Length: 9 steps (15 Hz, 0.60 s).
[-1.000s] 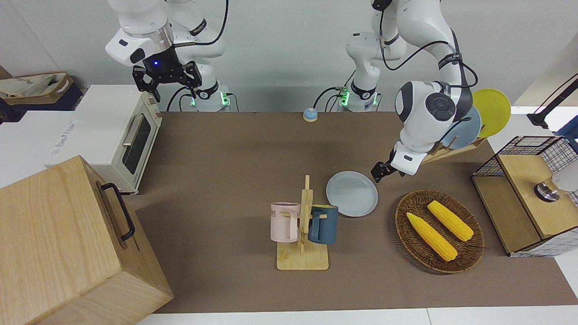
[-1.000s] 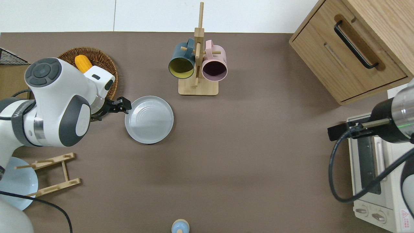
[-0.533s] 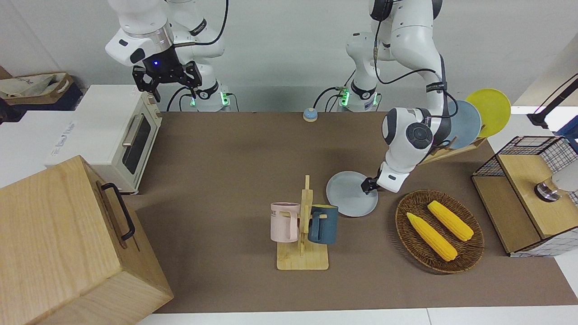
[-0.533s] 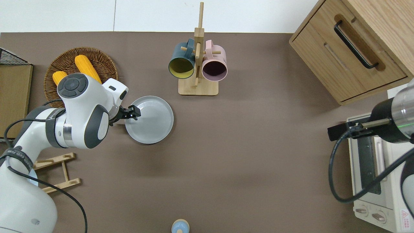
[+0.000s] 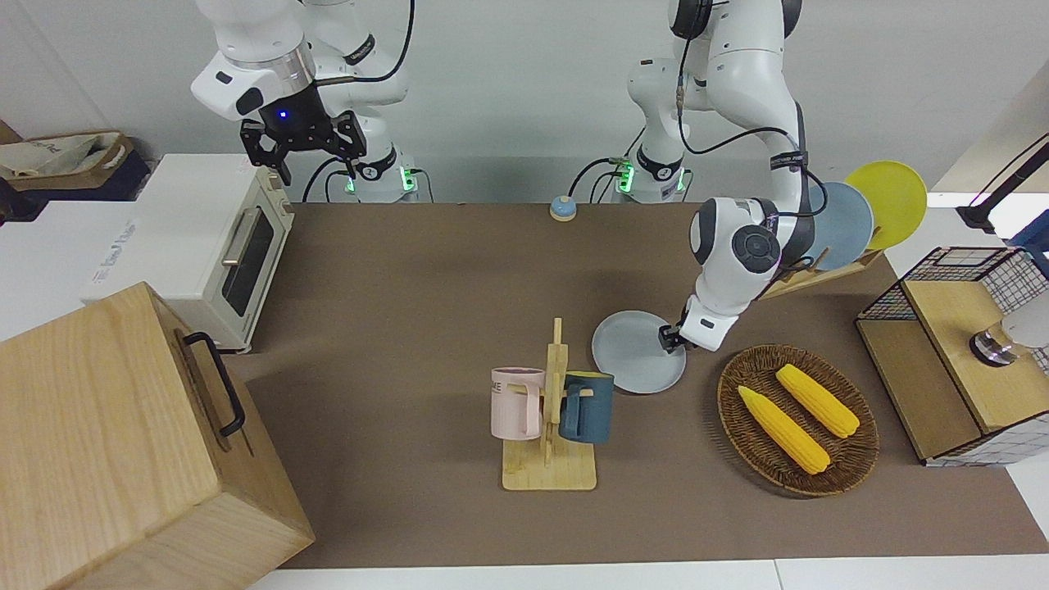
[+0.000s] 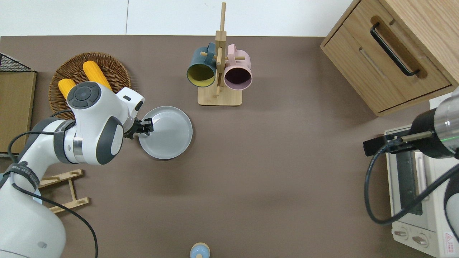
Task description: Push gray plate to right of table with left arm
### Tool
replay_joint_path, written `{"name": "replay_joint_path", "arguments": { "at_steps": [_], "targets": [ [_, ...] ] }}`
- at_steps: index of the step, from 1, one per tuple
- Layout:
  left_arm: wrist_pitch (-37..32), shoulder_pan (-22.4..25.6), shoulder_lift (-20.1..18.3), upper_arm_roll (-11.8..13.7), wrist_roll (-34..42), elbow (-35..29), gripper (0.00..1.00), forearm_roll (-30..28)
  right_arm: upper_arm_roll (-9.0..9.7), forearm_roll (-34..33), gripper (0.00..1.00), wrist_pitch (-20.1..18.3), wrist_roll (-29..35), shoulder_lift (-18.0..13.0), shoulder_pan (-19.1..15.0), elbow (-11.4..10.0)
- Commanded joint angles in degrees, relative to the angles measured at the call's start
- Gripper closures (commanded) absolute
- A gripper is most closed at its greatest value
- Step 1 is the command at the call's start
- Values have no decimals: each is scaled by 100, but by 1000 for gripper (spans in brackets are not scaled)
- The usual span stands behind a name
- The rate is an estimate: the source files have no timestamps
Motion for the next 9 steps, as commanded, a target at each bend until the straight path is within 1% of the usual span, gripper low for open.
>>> {"name": "replay_joint_path", "arguments": {
  "at_steps": [1, 2, 4, 6, 8, 9],
  "targets": [
    [128, -105, 20, 61, -99, -119, 433, -11, 98, 33, 17, -89, 75, -17, -114, 50],
    [128, -105, 20, 61, -99, -119, 475, -11, 89, 33, 17, -89, 75, -17, -114, 50],
    [111, -105, 11, 61, -151, -119, 640, -11, 98, 33, 17, -89, 75, -17, -114, 50],
    [102, -105, 11, 61, -221, -119, 761, -11, 98, 33, 17, -89, 75, -17, -114, 50],
    [84, -105, 2, 61, -222, -119, 856, -11, 89, 25, 17, -89, 75, -17, -114, 50],
    [84, -105, 2, 61, -222, -119, 885, -2, 98, 25, 17, -89, 75, -17, -114, 50]
  ]
}}
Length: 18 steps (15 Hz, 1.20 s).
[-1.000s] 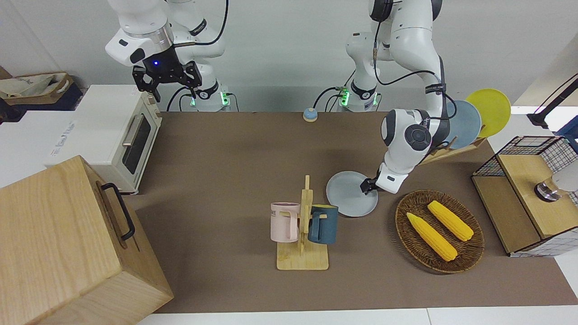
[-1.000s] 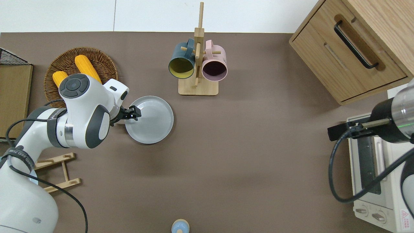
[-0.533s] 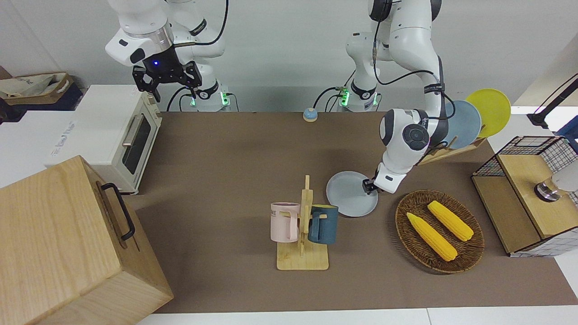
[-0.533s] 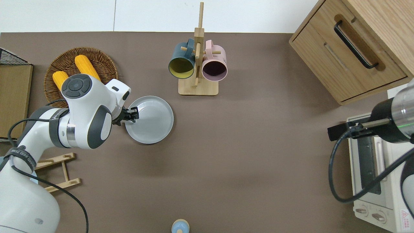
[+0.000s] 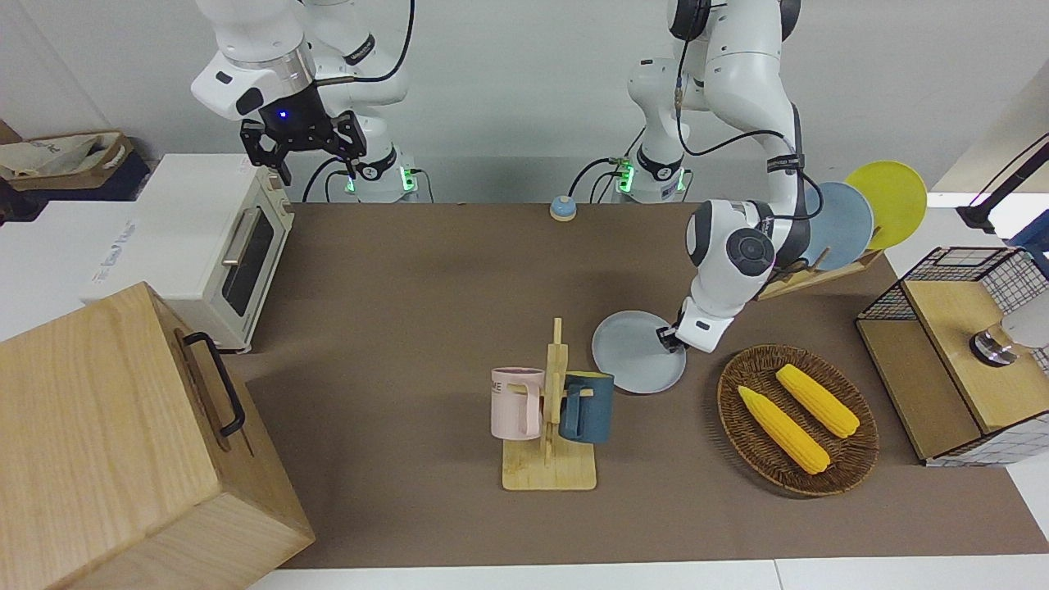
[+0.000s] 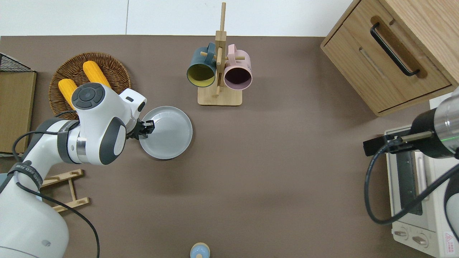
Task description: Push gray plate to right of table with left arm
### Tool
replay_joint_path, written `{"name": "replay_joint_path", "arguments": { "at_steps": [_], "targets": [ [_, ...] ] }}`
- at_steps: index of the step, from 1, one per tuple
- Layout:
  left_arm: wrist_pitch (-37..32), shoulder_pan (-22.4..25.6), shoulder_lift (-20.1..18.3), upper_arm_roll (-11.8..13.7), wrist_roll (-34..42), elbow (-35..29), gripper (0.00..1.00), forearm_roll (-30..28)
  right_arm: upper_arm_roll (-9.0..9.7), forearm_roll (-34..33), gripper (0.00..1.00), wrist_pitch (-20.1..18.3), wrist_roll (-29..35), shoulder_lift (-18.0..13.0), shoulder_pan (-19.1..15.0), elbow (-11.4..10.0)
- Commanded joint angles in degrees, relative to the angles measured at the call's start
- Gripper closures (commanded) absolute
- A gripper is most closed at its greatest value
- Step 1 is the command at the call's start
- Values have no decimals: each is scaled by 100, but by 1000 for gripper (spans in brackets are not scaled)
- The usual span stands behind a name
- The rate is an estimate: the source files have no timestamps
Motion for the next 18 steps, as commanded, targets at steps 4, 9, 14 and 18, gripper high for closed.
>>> {"name": "replay_joint_path", "arguments": {
  "at_steps": [4, 9, 14, 18],
  "targets": [
    [75, -69, -54, 59, -98, -108, 898, -2, 98, 33, 17, -89, 75, -17, -114, 50],
    [49, -87, -45, 59, -124, -73, 944, -2, 89, 33, 17, -89, 75, -17, -114, 50],
    [22, -105, -45, 50, -186, -46, 1000, -2, 89, 33, 17, -89, 75, -17, -114, 50],
    [22, -131, -11, 50, -203, -38, 1000, -2, 98, 25, 17, -89, 75, -17, -114, 50]
  ]
}}
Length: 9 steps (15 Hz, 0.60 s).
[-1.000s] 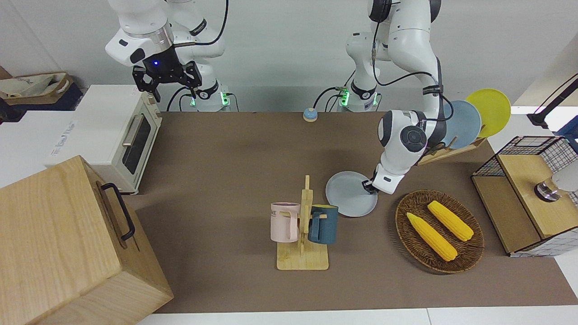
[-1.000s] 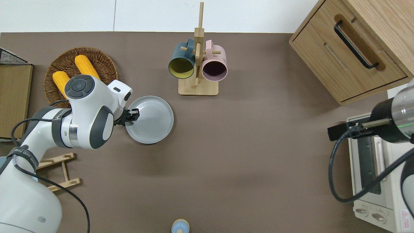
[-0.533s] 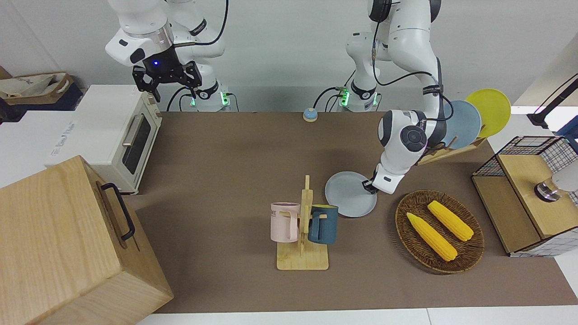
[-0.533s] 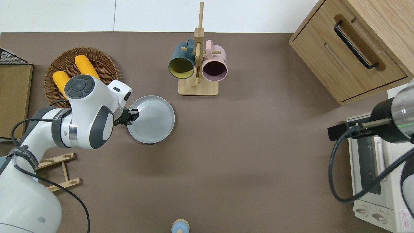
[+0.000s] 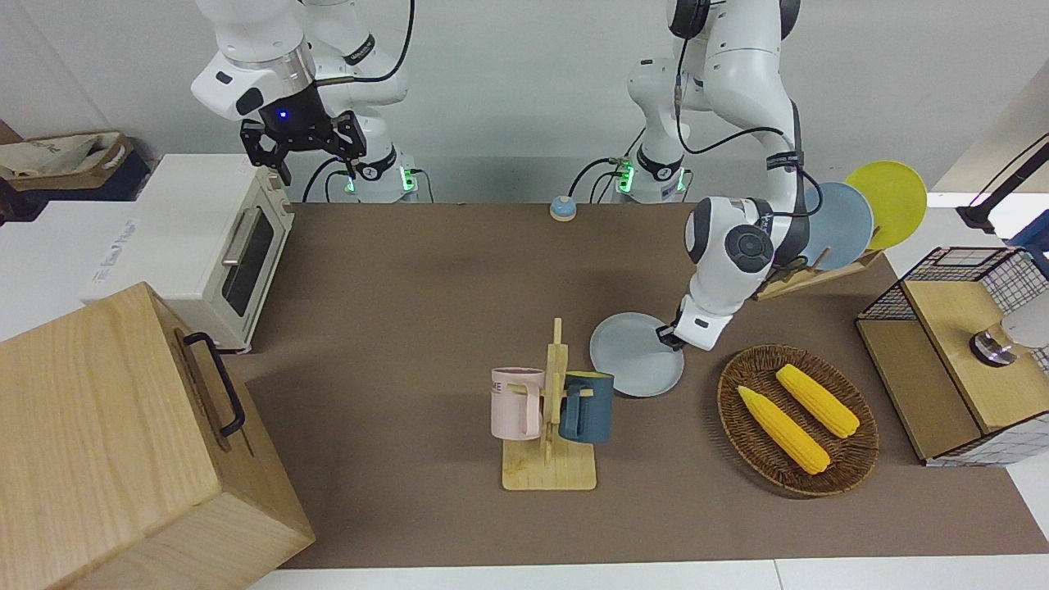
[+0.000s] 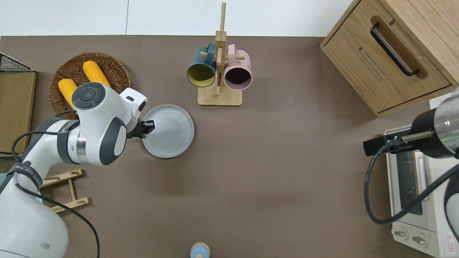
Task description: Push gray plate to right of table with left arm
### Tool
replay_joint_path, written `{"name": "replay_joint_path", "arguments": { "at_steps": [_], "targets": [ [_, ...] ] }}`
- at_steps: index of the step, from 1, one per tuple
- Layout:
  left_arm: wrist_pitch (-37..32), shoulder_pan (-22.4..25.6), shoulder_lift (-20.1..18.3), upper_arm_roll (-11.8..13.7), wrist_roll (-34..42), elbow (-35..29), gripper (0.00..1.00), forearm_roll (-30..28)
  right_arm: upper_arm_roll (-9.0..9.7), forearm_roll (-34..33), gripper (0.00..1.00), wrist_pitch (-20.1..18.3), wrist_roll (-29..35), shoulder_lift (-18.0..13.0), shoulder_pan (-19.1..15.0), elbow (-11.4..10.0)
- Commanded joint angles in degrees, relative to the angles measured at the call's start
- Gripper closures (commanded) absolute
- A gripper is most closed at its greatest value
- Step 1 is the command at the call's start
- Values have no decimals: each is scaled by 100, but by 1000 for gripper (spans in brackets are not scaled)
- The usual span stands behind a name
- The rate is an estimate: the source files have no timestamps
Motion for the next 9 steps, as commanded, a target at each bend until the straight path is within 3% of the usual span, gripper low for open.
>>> {"name": "replay_joint_path", "arguments": {
  "at_steps": [1, 9],
  "targets": [
    [50, -112, 41, 70, -181, -46, 1000, -2, 98, 25, 17, -89, 75, -17, -114, 50],
    [42, -550, 32, -44, -1005, -29, 1000, -37, 98, 25, 17, -89, 75, -17, -114, 50]
  ]
}}
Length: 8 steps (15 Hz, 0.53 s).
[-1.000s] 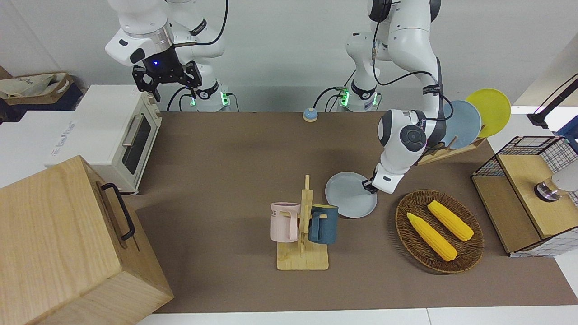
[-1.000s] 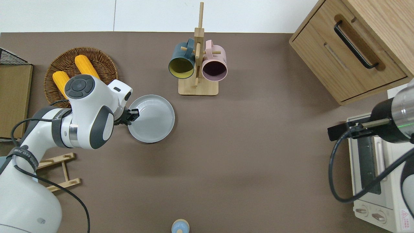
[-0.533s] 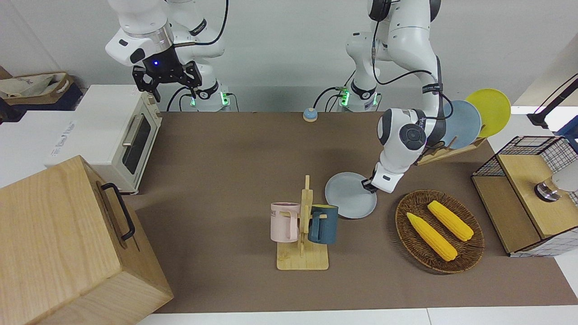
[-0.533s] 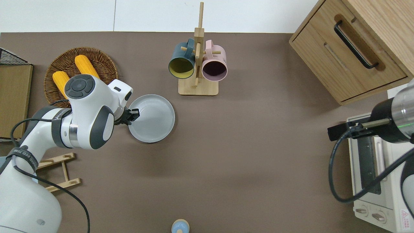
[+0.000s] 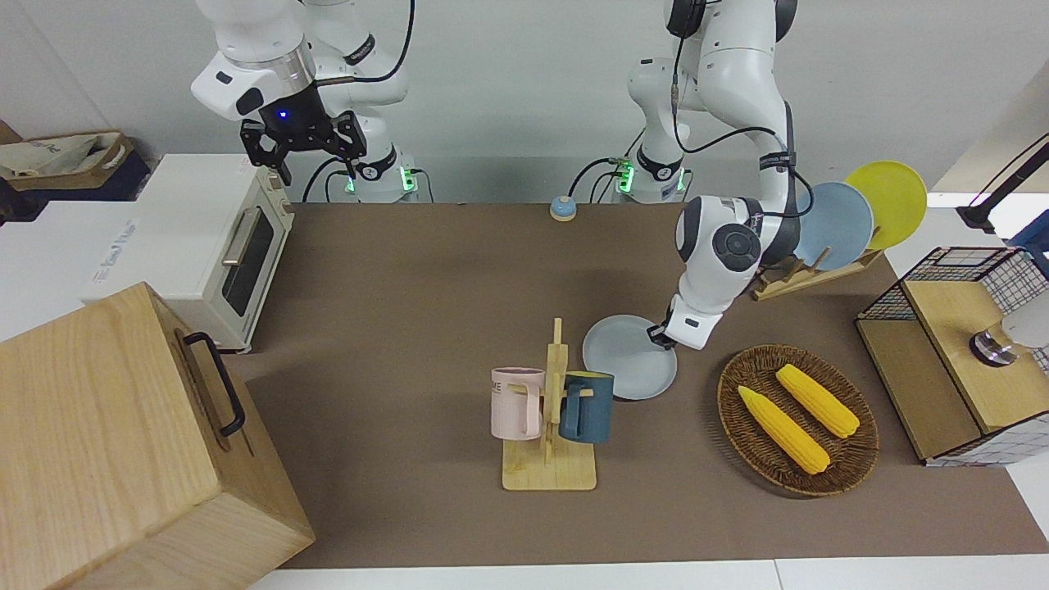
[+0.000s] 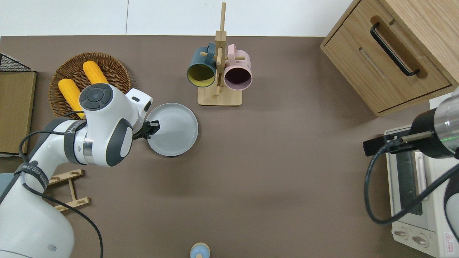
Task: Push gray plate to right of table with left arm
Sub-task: 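Push the gray plate with the left gripper toward the toaster oven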
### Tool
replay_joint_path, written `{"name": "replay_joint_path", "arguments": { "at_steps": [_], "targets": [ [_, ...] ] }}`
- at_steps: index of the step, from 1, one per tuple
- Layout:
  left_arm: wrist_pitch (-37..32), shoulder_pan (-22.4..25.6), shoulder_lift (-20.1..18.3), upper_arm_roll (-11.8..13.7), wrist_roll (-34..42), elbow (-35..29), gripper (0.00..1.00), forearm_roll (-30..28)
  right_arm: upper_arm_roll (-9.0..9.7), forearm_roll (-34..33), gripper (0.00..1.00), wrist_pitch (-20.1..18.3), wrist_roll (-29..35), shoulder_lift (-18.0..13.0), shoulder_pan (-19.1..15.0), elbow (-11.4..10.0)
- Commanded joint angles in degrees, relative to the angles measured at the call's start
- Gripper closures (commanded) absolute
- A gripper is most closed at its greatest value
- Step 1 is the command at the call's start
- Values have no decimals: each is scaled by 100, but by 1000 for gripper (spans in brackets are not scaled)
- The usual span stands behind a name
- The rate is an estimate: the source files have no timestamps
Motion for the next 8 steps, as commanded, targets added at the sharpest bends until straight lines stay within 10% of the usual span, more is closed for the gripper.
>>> {"name": "replay_joint_path", "arguments": {
  "at_steps": [1, 8],
  "targets": [
    [38, -456, 40, 7, -668, -33, 1000, -37, 98, 25, 17, -89, 75, -17, -114, 50],
    [38, -1002, 40, -379, -1959, 46, 1000, -54, 98, 33, 17, -89, 75, -17, -114, 50]
  ]
}}
